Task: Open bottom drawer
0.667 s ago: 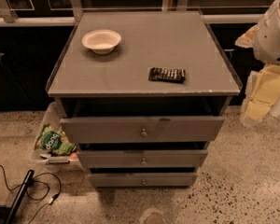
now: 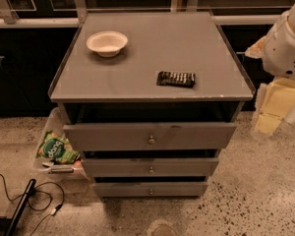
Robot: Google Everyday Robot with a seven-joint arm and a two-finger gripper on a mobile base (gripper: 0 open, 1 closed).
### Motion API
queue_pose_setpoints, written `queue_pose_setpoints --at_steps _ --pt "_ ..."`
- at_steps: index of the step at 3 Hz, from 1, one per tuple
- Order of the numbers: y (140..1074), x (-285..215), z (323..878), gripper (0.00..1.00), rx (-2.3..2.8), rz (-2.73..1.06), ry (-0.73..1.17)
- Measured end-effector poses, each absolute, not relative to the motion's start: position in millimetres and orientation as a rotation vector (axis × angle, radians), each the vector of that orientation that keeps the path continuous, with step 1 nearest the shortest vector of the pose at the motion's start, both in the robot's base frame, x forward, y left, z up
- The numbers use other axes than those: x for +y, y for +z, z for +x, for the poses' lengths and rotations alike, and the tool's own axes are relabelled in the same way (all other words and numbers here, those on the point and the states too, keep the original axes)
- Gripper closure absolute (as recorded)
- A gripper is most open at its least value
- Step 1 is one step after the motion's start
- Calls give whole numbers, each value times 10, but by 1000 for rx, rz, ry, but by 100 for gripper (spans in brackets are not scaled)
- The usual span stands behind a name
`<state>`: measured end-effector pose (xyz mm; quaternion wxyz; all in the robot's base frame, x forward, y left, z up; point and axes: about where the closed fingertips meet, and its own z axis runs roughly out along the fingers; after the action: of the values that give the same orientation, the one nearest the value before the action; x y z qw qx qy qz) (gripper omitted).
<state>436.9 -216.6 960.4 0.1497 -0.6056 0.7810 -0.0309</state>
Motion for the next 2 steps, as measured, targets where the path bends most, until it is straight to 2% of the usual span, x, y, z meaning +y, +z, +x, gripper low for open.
queue_pose_setpoints --at_steps 2 --pt "8540 -2164 4067 0 2200 -1853 45"
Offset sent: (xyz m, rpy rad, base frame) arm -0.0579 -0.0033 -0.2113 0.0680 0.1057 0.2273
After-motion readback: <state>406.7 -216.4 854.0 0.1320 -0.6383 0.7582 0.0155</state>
